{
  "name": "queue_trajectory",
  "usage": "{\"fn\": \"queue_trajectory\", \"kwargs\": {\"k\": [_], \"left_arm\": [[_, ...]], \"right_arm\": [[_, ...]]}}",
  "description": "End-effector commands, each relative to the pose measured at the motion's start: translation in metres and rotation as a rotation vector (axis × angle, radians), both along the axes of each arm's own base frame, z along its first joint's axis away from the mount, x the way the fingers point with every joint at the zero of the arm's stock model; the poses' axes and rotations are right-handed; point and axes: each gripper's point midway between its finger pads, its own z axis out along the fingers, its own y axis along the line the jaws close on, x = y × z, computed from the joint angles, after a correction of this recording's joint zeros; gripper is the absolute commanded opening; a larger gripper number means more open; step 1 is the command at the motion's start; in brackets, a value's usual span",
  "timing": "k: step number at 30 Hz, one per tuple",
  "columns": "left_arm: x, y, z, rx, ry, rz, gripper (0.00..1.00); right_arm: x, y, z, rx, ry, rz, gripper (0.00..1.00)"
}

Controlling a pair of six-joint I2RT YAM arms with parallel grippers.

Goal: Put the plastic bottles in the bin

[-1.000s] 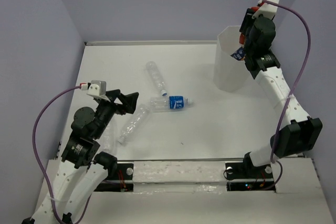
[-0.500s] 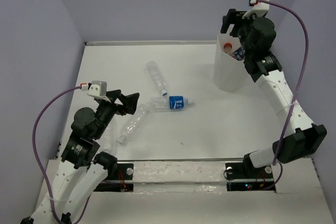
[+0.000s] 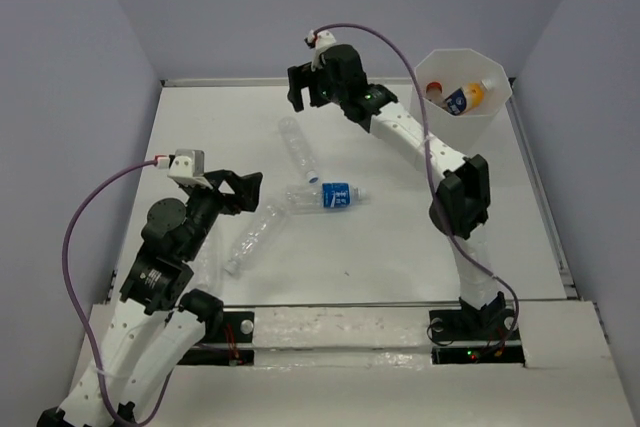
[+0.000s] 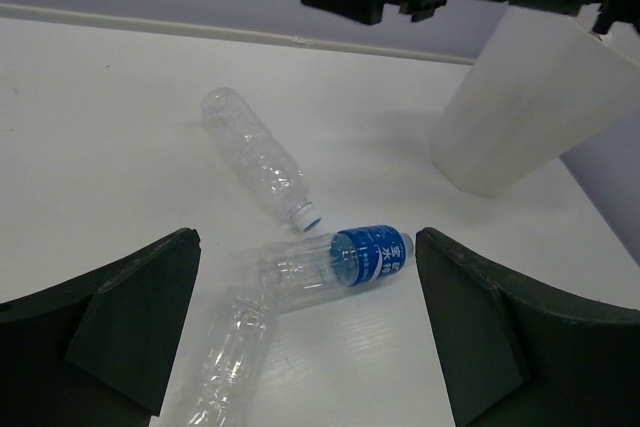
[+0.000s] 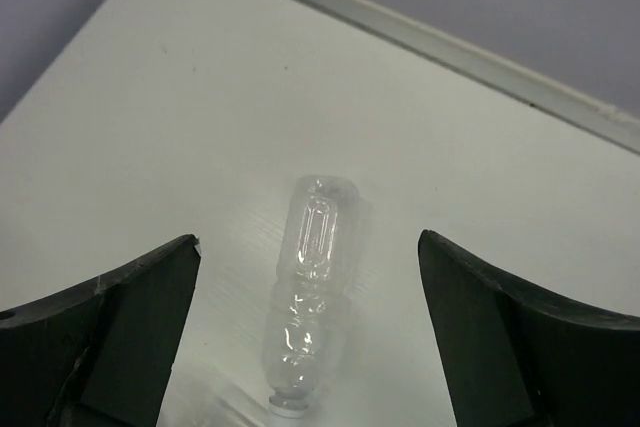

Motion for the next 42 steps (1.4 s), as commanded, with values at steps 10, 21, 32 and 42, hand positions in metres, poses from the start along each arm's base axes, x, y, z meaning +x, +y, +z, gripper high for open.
{"fn": "queue_trajectory", "kwargs": {"k": [10, 21, 32, 42], "left_arm": [[0.004, 0.003, 0.023, -0.019, -0.041, 0.029, 0.99], [0.004, 0.000, 0.021, -0.016, -0.037, 0.010, 0.99], [0.002, 0.001, 0.024, -0.020, -0.049, 0.012, 0.99], [0.002, 0.001, 0.024, -0.022, -0.053, 0.009, 0.99]], "right_arm": [[0.037, 0.059, -0.144, -0.114, 0.142, 0.049, 0.95], [0.042, 0.058, -0.193, -0.151, 0.188, 0.026, 0.75], [0.058, 0.053, -0.158, -0.135, 0.080, -0.035, 0.33], [0.037, 0.013, 0.101, 0.116, -0.393, -0.115, 0.32]]}}
